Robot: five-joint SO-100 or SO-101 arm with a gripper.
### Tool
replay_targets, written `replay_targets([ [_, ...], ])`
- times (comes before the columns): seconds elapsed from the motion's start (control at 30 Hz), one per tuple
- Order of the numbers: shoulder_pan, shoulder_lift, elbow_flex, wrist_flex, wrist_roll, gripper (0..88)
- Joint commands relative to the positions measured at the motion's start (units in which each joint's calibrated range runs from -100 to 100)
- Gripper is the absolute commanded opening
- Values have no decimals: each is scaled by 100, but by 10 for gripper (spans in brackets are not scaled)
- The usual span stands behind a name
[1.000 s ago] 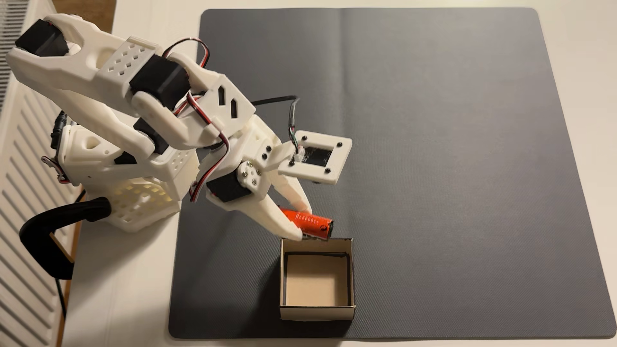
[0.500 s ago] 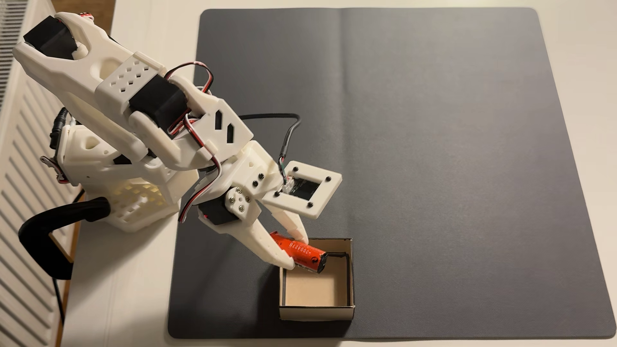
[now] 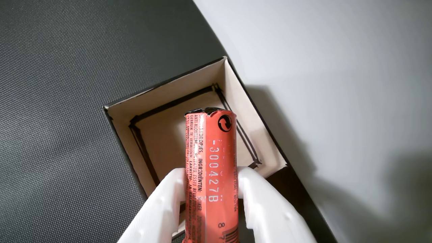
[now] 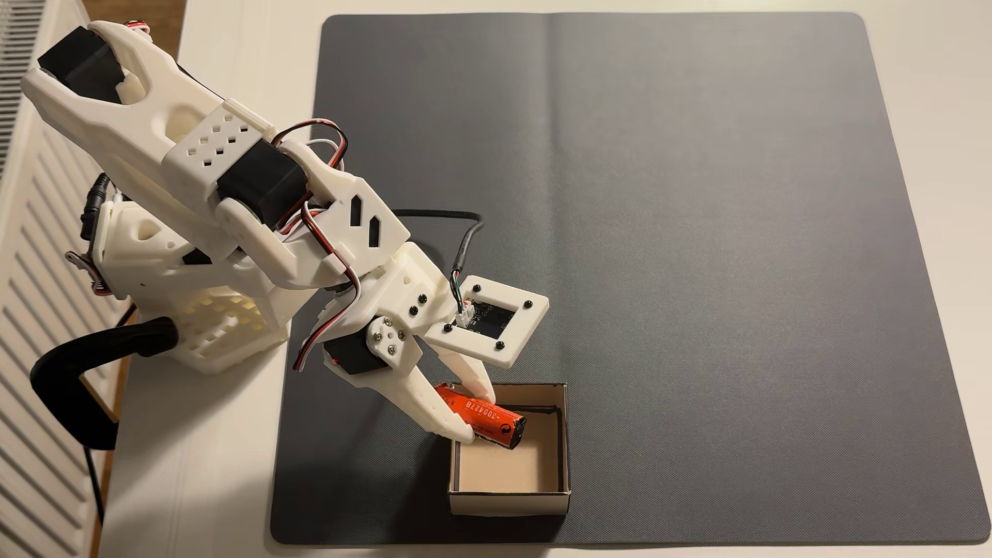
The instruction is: Pick the red object and place it in the box
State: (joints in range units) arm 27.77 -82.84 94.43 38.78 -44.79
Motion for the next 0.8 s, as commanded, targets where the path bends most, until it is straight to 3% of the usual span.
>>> replay_targets([
  [0.0, -104, -50, -33, -85, -22, 101],
  [0.37, -148, -101, 76, -76, -37, 167],
  [0.77, -676, -118, -378, 3, -595, 216],
])
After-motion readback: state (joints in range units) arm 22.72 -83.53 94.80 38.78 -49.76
